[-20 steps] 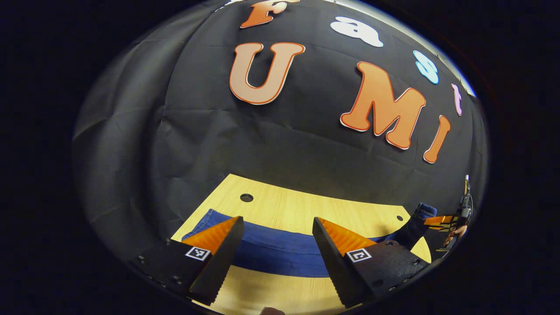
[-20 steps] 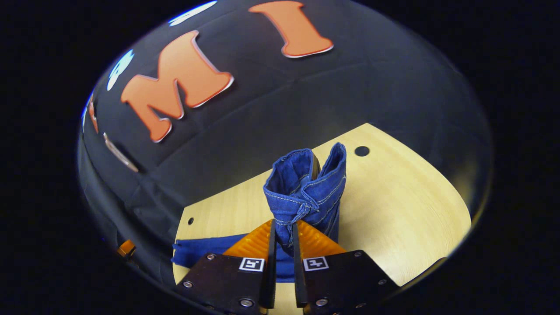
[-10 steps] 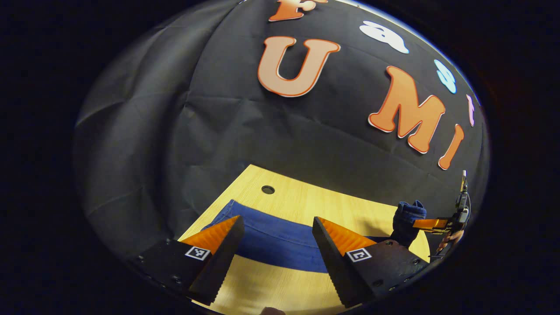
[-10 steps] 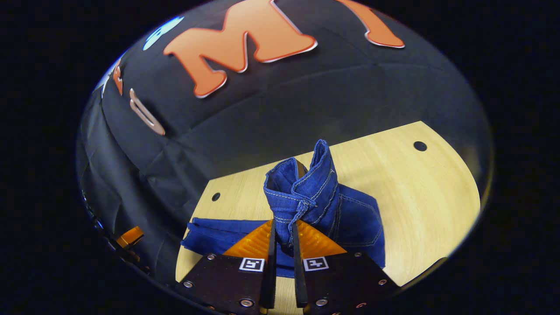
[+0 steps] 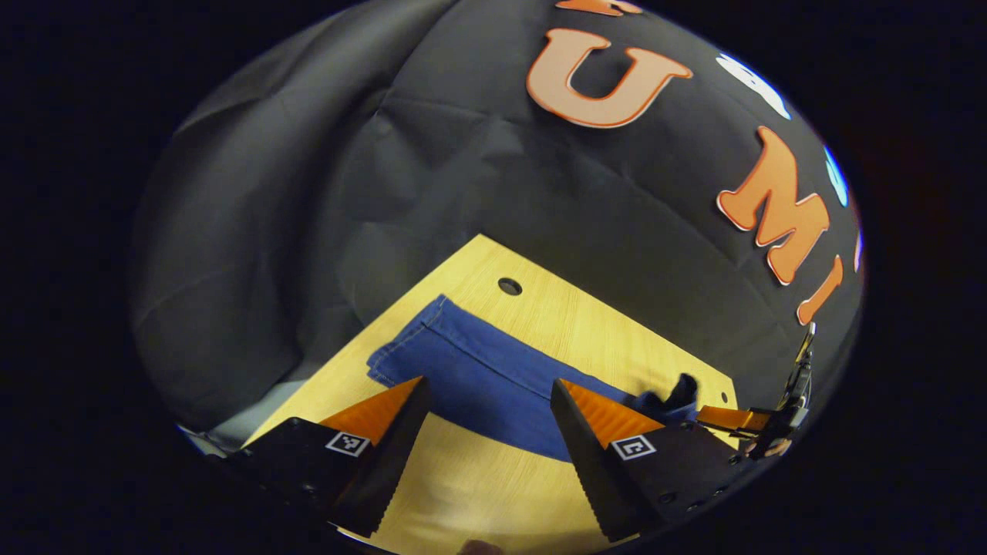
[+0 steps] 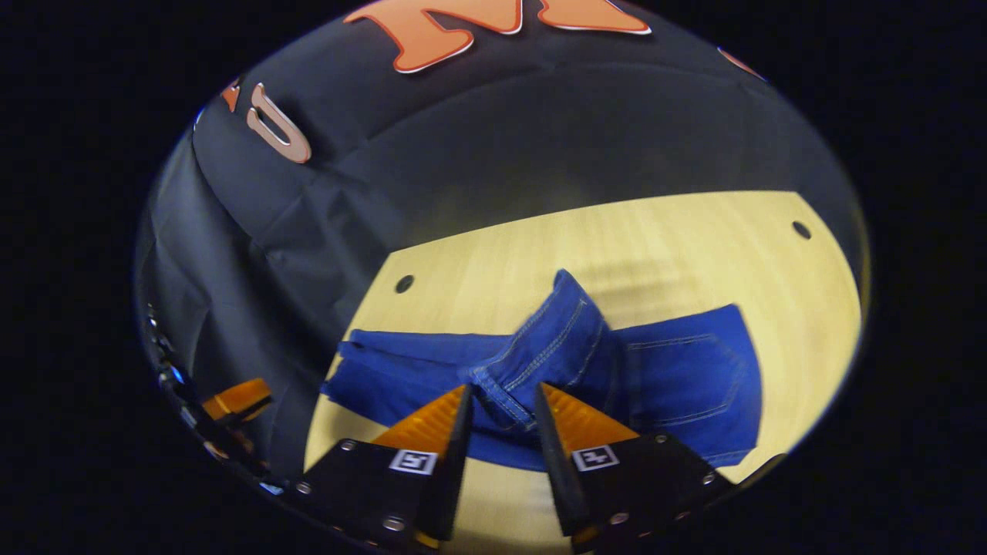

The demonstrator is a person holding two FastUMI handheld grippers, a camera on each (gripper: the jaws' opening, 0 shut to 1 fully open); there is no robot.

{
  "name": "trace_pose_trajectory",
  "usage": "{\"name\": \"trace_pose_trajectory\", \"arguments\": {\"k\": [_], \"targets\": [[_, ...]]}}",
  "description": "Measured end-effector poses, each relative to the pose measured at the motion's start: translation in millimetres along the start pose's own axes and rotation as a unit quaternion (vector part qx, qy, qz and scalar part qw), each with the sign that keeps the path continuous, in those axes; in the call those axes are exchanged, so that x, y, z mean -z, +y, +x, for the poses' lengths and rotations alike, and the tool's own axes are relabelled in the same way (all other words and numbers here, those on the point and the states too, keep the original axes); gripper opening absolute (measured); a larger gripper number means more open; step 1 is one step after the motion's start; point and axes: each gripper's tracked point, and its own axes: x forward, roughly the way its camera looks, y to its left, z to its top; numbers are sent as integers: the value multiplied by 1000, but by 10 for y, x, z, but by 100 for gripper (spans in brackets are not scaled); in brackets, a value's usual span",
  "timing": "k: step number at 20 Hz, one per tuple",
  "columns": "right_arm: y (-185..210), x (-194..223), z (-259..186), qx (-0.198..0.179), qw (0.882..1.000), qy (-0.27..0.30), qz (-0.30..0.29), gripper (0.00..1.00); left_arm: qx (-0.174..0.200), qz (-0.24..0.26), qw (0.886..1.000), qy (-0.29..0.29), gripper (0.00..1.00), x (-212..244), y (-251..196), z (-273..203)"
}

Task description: Grasp the waist and the cuffs of the jeans and fold them to make the two legs overlap; first hold the waist and fold one-third of the jeans toward the cuffs, then hold the cuffs and fold the remaining one-third in the same direction to finish folding.

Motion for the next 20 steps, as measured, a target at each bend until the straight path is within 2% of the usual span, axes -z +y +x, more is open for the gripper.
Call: {"name": "trace_pose_trajectory", "arguments": {"k": [1,2,3,4,5,9,13,18,20], "targets": [[54,-8,19,-2,1000,-5,-7,60,-1,-7,1000,9,98,52,44,49],[77,-17,-17,-2,1000,-9,-17,70,-5,-13,1000,18,98,86,73,93],[107,-41,-75,-4,1000,-15,-26,75,-5,-17,1000,24,98,93,86,146],[100,-89,-135,-4,999,-23,-31,70,-6,-25,999,33,97,115,105,201],[105,-149,-206,-1,999,-36,-35,84,-3,-35,999,40,98,143,130,260],[-114,-454,-569,38,993,-97,-55,95,9,-109,989,98,97,415,231,486],[-348,-713,-964,81,985,-145,-51,97,8,-175,977,119,98,502,386,717],[-602,-940,-1396,123,974,-188,-36,97,-10,-263,954,144,97,595,720,969],[-733,-978,-1522,138,970,-200,-29,97,-2,-296,946,130,95,457,770,1023]]}}
